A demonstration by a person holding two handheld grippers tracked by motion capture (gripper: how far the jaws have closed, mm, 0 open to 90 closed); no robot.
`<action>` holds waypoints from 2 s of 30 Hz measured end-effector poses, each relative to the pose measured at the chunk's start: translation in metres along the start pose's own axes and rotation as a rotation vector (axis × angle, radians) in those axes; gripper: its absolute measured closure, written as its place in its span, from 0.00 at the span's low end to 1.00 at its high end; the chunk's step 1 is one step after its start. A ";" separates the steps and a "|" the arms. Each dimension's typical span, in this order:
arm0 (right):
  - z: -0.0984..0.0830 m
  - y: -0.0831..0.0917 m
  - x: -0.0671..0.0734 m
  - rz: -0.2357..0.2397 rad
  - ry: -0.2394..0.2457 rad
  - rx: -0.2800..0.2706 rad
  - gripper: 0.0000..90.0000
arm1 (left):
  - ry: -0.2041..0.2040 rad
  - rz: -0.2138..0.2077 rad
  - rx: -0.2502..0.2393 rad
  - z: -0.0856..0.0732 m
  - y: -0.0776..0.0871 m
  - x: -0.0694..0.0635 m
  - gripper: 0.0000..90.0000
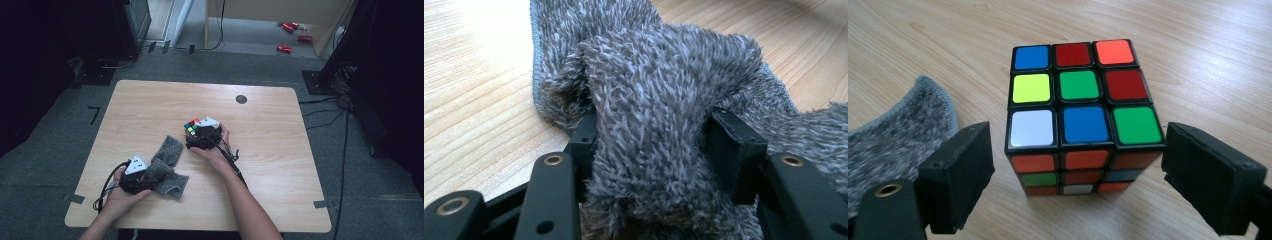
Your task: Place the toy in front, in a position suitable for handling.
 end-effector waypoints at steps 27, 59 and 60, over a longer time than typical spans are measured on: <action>-0.011 0.026 -0.007 -0.033 0.065 -0.053 0.38 | 0.000 0.000 0.001 0.000 0.000 0.000 0.53; -0.071 0.091 -0.079 -0.086 0.009 -0.047 0.38 | 0.001 0.001 0.002 0.000 0.000 0.000 0.53; -0.076 0.094 -0.082 -0.091 0.007 -0.042 0.38 | 0.001 0.001 0.002 0.000 0.000 0.000 0.53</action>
Point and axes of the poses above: each handheld gripper's, and its own axes: y roughly backward along the jaws, z roughly out of its top, x roughly to its left, the point moved 5 cm from there along -y, roughly forward along the jaws, and after that the axes turned 15 degrees about -z, right-handed, at the moved point
